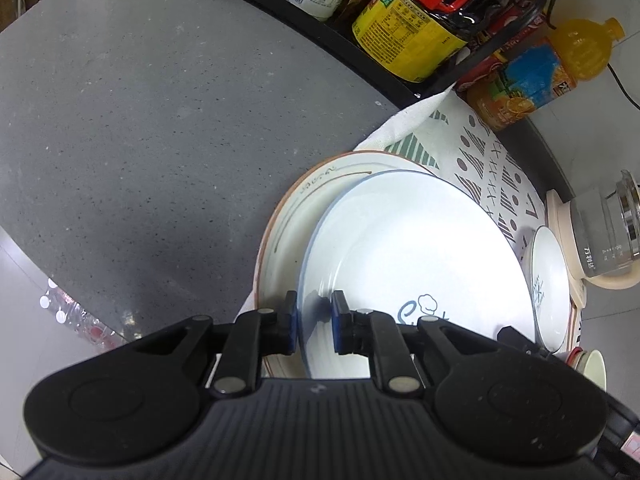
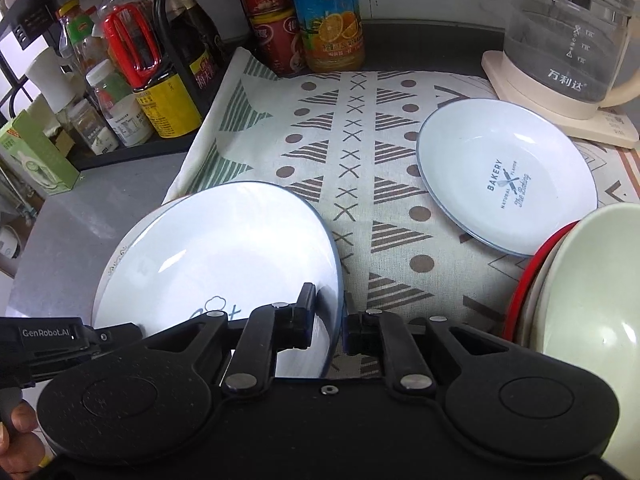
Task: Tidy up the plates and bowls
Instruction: 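Lower the 'Sweet' plate with both grippers onto the brown-rimmed plate, then open both grippers to release the 'Sweet' plate on the stack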
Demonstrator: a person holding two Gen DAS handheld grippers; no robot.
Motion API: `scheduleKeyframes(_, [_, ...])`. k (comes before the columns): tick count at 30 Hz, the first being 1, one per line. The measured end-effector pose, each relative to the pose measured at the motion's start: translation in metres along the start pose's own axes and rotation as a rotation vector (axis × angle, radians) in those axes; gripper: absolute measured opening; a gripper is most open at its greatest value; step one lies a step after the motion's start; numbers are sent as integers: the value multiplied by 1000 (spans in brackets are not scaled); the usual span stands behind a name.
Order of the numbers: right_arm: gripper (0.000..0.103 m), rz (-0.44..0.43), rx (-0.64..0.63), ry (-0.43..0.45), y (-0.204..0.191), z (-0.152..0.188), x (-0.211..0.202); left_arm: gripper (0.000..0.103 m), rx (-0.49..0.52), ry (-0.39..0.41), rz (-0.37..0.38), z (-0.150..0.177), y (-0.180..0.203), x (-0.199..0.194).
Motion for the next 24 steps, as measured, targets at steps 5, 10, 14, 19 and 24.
scheduleKeyframes(5, [13, 0, -4, -14, -2, 3, 4, 14, -20, 17, -21, -8, -5, -11])
scheduleKeyframes(10, [14, 2, 1, -14, -4, 7, 7, 14, -4, 40, -32, -19, -9, -21])
scheduleKeyframes(14, [14, -2, 11, -21, -5, 10, 9, 14, 17, 69, -38, -26, -12, -32])
scheduleKeyframes(19, [15, 2, -12, -24, -10, 18, 11, 18, 61, 90, -50, -34, -9, -41])
scheduleKeyframes(24, [15, 6, -11, -27, -11, 18, 12, 27, 57, 75, -92, -29, -18, -35])
Point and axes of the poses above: each gripper's, at about its wrist camera, not at the fingertips, and x roughly the way its jaws point, y to its right, z to its underside, the point moved 6 cm from there along x, roughly the way its jaws point, and after that the axes turned 15 degrees about x, right-handed, at the moved point
